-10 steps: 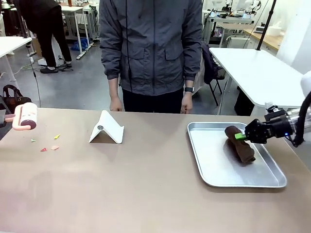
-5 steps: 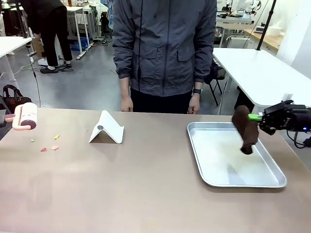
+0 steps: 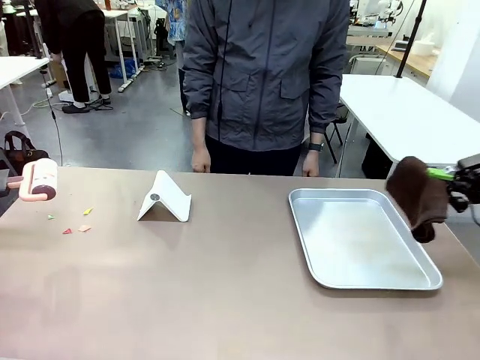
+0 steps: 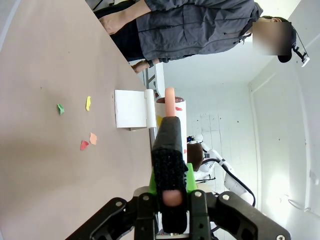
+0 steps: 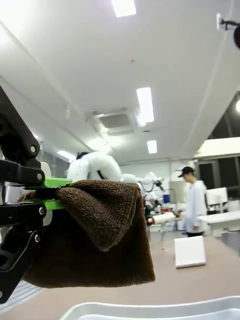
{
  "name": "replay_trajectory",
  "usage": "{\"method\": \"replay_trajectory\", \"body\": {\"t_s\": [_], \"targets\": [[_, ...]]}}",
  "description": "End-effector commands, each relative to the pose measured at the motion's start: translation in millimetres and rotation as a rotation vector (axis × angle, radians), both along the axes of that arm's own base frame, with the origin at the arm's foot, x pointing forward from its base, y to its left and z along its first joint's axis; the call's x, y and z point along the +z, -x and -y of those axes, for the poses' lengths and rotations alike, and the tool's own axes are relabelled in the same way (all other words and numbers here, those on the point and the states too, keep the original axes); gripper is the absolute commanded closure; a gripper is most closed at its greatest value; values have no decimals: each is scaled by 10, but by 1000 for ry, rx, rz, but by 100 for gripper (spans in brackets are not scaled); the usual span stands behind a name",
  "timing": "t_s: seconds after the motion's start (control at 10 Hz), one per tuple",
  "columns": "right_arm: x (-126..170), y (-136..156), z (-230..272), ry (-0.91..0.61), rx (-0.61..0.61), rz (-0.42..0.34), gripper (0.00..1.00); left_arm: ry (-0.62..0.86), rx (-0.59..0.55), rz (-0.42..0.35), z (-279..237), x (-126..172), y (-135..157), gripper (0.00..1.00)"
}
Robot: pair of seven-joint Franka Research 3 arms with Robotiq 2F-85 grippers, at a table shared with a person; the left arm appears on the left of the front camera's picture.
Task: Clean the surface of the table.
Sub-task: If a person points to the right, clean the right side of the table with your right hand, and if they point to the left, clean the left side with your left hand.
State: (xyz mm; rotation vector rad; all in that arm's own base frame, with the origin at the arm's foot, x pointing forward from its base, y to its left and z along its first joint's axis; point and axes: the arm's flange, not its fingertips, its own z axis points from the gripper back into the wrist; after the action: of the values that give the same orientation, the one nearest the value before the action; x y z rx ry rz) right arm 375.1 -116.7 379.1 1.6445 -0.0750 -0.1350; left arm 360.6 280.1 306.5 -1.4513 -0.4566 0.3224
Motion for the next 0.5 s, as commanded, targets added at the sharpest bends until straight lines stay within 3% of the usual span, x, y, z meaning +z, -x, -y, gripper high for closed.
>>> {"method": "replay_trajectory", "body": {"t_s": [0.0,0.4], "targets": [[155,263,165,20,-134,4,90,-1,-4,2,30,40,37,100],[-139,343,433,212,-238,71,90,-1,-4,2,30,40,37,100]]}}
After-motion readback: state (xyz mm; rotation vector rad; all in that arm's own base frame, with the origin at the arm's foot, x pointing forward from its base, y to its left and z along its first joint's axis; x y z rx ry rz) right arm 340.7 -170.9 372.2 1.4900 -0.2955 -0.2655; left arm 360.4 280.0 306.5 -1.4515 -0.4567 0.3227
